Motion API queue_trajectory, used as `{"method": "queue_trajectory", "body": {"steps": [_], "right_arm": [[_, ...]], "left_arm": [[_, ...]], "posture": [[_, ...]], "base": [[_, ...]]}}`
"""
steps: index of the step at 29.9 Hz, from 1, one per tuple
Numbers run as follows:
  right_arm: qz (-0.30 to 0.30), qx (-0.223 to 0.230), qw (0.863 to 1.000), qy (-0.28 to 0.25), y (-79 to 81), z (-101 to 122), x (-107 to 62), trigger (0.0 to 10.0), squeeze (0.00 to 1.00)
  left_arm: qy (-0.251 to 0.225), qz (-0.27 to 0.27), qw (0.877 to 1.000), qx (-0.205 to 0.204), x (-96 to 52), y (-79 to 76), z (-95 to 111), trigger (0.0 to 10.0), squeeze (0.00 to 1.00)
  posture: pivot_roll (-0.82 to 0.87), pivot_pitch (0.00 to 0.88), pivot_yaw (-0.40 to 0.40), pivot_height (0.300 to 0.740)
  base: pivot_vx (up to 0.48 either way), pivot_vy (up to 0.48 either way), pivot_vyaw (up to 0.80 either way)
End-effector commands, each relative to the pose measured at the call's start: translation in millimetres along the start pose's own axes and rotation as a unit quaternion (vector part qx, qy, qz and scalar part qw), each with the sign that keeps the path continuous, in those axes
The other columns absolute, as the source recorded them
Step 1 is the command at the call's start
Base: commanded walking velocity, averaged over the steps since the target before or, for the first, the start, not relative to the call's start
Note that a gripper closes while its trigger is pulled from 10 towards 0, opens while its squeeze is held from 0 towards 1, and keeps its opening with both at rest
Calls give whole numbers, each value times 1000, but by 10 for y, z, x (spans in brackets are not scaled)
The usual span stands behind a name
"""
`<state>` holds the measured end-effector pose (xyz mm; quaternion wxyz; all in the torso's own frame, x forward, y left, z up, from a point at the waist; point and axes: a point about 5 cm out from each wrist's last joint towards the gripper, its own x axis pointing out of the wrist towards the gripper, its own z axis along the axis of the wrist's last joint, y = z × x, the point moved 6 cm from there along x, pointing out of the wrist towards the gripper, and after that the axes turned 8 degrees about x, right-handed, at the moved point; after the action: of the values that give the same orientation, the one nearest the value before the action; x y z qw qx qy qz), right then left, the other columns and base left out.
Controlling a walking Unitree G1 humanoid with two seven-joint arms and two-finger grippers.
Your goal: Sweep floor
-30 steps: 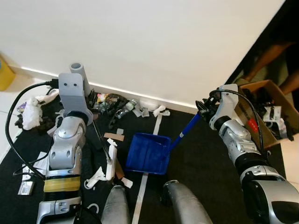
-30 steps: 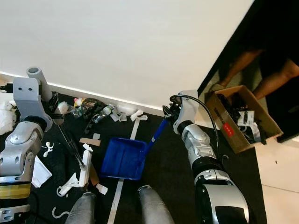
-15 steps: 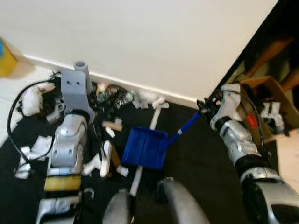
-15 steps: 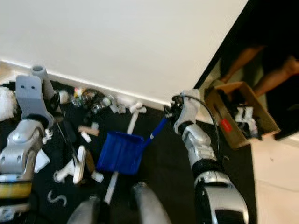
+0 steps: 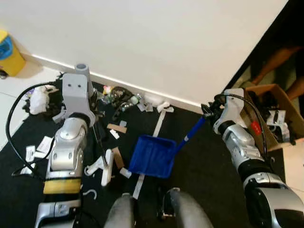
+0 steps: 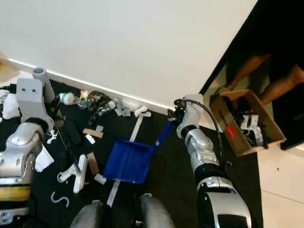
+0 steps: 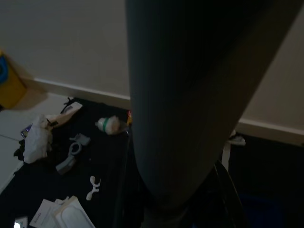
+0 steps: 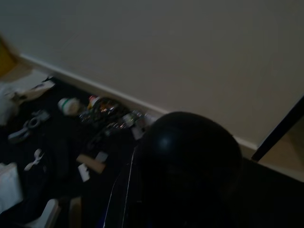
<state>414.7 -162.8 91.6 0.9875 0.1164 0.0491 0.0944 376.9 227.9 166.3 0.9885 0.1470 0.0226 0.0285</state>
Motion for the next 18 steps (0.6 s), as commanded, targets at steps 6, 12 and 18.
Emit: {"method": "queue_trajectory", "body": {"steps": [6,12,18], "right_arm": [[-76,42,995,-41,-277,-69,-176,10000,0],[-102,41,993,-32,-346,-309,-342,10000,0],[-82,23,996,-27,-253,-351,-342,10000,0]], "left_arm": [[-21,-16,999,23,101,-73,37,10000,0],[-7,-48,998,38,136,-218,-71,10000,0],[11,-50,998,32,156,-238,-264,10000,0]], "posture": [[95,68,8,740],[100,42,77,740],[84,34,94,740]], "base": [[0,0,0],[0,0,0],[0,0,0]]}}
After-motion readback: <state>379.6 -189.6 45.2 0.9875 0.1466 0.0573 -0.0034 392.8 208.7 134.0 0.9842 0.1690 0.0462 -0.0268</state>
